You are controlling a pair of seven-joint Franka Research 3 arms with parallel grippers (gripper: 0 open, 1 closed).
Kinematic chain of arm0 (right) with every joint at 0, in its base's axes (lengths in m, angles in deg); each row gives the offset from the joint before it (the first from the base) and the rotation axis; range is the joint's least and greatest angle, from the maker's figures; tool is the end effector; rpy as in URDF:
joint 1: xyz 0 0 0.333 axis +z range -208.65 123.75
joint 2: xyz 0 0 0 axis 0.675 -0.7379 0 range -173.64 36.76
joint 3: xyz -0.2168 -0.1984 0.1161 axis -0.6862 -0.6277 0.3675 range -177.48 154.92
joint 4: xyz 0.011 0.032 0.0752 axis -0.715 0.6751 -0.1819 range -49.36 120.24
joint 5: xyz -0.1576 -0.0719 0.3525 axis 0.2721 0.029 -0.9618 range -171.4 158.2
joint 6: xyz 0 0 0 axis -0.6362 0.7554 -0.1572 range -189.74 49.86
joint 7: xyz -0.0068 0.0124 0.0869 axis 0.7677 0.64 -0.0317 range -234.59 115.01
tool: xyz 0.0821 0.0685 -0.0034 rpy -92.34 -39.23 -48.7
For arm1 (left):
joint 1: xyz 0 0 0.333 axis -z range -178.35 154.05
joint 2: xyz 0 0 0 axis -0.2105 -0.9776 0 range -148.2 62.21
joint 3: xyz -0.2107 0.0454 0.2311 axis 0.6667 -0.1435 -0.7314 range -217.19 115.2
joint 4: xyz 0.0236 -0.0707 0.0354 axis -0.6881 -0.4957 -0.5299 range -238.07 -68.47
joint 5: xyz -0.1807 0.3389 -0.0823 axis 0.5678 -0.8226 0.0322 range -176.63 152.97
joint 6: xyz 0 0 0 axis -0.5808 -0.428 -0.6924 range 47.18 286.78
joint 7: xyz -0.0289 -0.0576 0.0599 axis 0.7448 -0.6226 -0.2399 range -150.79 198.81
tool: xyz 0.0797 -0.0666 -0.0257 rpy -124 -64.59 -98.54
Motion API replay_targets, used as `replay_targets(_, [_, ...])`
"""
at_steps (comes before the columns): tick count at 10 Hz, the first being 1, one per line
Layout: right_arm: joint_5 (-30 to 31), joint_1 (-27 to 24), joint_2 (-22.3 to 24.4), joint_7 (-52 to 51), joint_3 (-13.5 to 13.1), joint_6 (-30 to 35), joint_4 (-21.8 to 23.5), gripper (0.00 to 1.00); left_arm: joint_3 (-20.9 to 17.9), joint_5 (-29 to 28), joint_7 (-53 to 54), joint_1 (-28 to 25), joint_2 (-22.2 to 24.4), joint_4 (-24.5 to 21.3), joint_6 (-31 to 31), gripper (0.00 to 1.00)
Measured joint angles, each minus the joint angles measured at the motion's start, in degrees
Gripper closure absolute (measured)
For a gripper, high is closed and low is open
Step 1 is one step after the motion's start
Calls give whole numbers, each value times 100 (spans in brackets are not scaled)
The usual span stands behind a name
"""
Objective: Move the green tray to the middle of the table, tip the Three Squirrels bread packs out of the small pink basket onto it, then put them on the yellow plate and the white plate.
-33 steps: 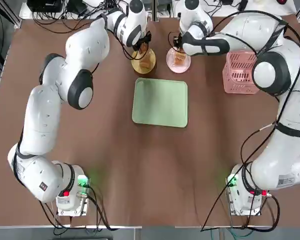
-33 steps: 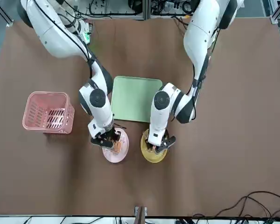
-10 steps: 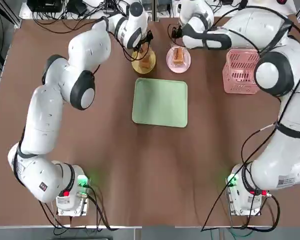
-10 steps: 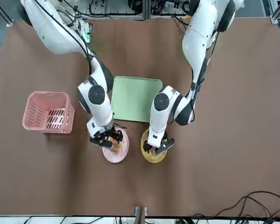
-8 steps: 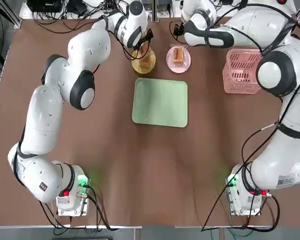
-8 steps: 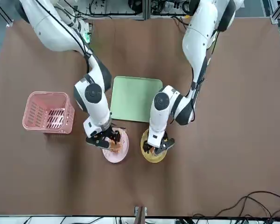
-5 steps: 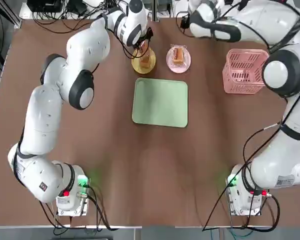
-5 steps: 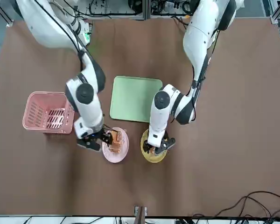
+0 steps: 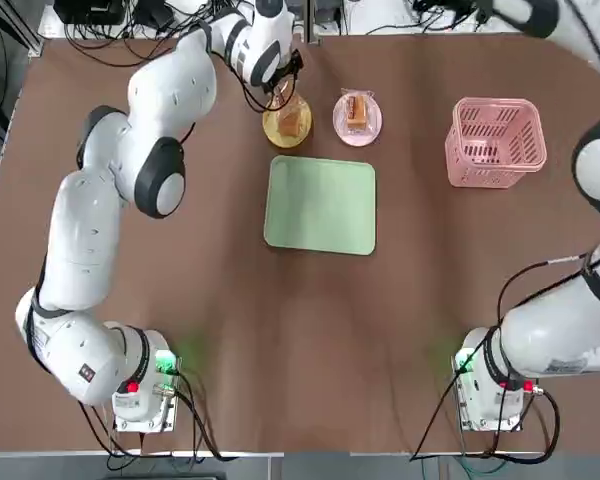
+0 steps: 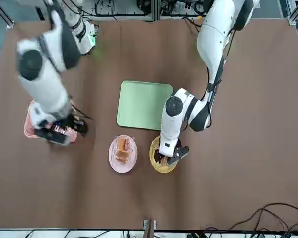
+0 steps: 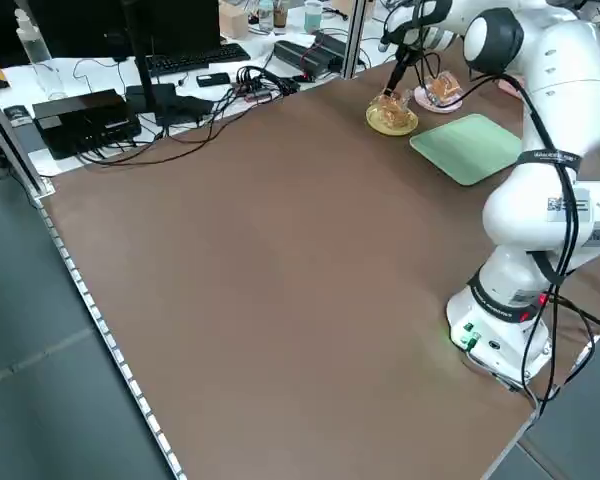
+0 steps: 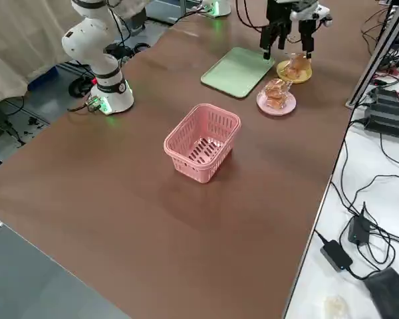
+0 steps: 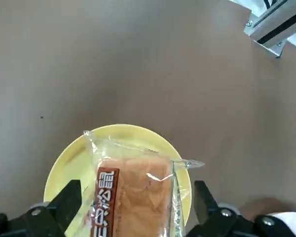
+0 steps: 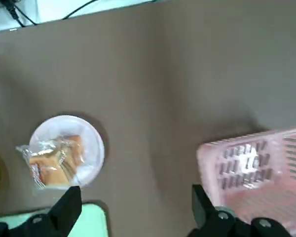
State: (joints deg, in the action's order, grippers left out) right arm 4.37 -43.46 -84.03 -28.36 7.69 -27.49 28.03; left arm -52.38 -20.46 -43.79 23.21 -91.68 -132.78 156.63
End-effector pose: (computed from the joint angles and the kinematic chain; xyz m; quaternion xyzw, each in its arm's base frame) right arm 0.6282 0.1600 0.5380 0.9925 -0.1065 0.0505 0.0323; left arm 0.6442 -0.4380 0.2809 0.9599 0.2389 0.1349 0.0575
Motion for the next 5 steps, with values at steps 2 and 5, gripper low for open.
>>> replay_targets(2, [-385, -166, 443, -725, -405, 495, -3, 1, -5, 0, 1, -7, 68, 7, -172, 0])
replay_targets(5, [-735, -218, 963, -1962, -1165, 1286, -2, 1, -22, 0, 424, -219, 470, 14, -658, 0])
